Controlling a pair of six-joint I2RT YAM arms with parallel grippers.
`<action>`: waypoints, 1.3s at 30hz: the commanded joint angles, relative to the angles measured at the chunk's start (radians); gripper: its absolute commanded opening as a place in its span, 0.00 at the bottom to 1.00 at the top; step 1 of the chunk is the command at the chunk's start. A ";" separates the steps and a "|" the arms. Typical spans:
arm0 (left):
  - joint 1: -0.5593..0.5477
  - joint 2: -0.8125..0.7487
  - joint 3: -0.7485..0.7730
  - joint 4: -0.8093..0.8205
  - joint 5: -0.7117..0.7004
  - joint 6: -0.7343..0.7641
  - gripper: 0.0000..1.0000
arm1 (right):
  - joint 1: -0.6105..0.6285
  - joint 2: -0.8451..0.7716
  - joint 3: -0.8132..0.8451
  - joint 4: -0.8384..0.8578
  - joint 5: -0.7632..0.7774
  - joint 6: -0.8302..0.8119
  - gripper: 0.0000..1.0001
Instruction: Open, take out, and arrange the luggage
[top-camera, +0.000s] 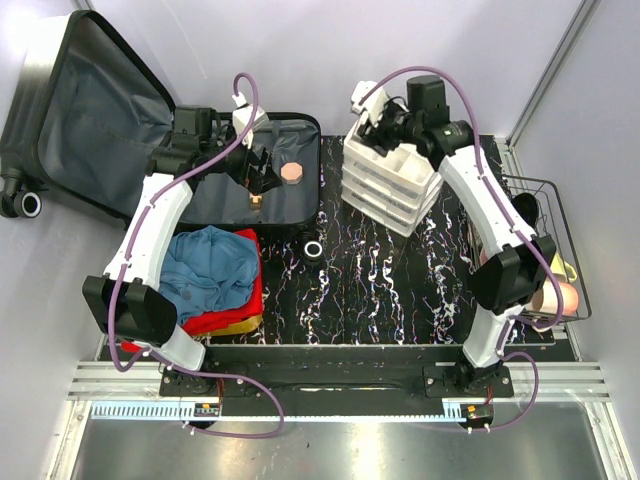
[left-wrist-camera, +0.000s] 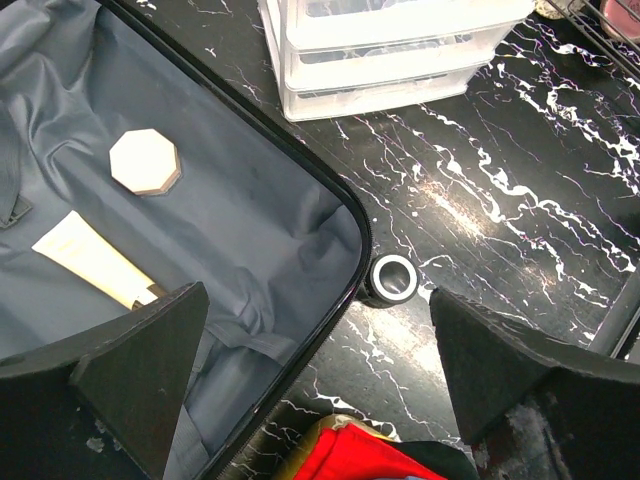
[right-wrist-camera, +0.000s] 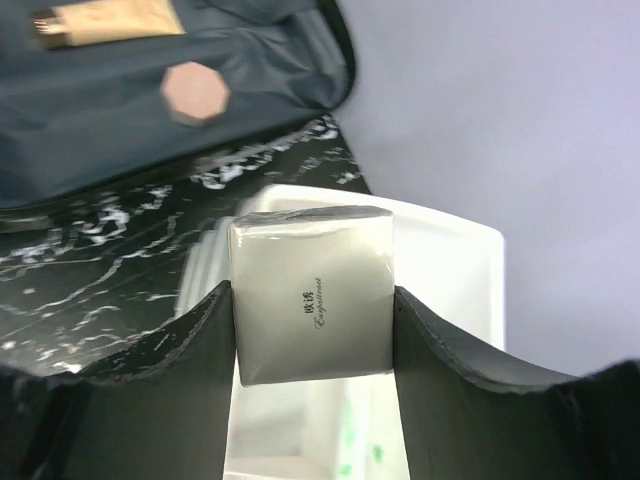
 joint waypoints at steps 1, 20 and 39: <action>0.012 0.013 0.011 0.065 0.021 -0.026 0.99 | -0.032 0.087 0.118 0.018 0.063 0.000 0.31; 0.055 0.065 -0.017 0.084 -0.116 -0.043 0.99 | -0.075 0.289 0.327 0.013 0.171 -0.004 0.38; 0.055 0.636 0.500 0.093 -0.215 -0.107 0.99 | -0.073 0.223 0.393 -0.039 0.113 0.133 0.95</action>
